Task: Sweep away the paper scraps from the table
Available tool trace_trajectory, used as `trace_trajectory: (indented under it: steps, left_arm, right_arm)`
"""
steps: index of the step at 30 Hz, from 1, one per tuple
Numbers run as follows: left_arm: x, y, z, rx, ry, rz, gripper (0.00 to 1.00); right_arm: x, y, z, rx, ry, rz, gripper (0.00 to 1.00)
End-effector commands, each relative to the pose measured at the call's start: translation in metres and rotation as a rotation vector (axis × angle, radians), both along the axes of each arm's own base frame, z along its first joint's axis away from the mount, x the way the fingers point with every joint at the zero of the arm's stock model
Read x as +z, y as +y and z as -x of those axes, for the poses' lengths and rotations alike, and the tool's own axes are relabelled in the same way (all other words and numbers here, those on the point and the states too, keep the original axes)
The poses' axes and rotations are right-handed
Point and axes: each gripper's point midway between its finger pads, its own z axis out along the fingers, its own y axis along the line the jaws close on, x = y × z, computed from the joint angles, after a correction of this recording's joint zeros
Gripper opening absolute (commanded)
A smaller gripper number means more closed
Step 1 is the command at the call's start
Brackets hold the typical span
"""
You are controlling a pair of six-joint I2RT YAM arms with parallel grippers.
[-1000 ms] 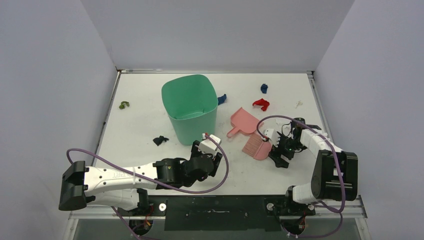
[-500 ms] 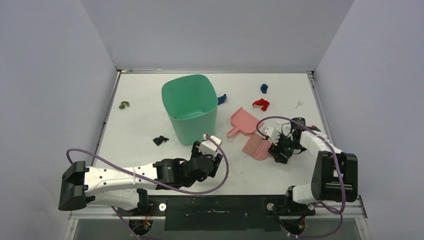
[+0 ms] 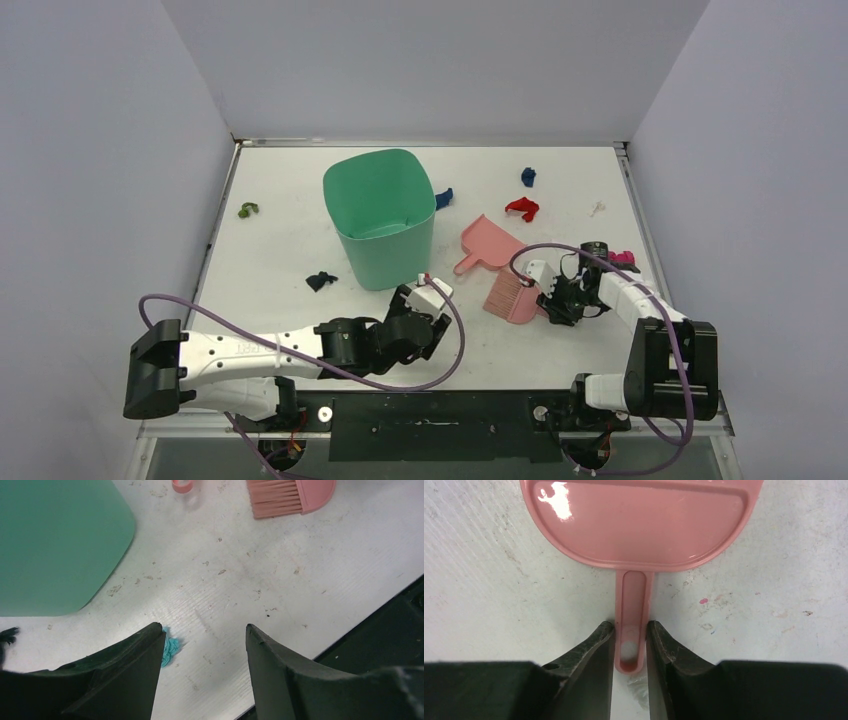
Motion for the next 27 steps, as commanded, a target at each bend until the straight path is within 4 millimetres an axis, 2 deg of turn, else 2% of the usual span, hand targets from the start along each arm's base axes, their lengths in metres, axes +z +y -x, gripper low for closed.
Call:
trace_trajectory:
  steps: [1, 5, 8, 11, 15, 20, 23, 27]
  left_arm:
    - [0.017, -0.025, 0.010, -0.171, -0.037, 0.011, 0.58]
    - [0.010, -0.035, 0.029, -0.351, -0.090, -0.043, 0.59]
    - [0.005, -0.041, 0.038, -0.424, -0.136, -0.125, 0.59]
    - [0.002, -0.050, 0.045, -0.470, -0.209, -0.212, 0.58]
    - [0.013, -0.069, 0.062, -0.551, -0.381, -0.238, 0.58]
    - [0.031, -0.095, 0.074, -0.593, -0.480, -0.119, 0.58]
    - [0.023, -0.105, 0.075, -0.632, -0.546, -0.101, 0.58]
    - [0.004, -0.119, 0.077, -0.658, -0.567, -0.140, 0.57]
  right_arm:
    - [-0.009, -0.004, 0.005, 0.044, 0.019, 0.043, 0.18]
    - [0.014, 0.007, 0.007, 0.069, 0.036, -0.019, 0.07]
    - [0.031, 0.015, 0.007, 0.085, 0.036, -0.061, 0.05]
    - [0.043, 0.024, 0.018, 0.148, 0.078, -0.109, 0.05]
    - [0.054, 0.034, 0.027, 0.175, 0.121, -0.158, 0.05]
    - [0.065, 0.050, 0.031, 0.182, 0.150, -0.207, 0.05]
    - [0.070, 0.065, 0.035, 0.198, 0.174, -0.238, 0.05]
    - [0.078, 0.075, 0.034, 0.179, 0.207, -0.278, 0.05]
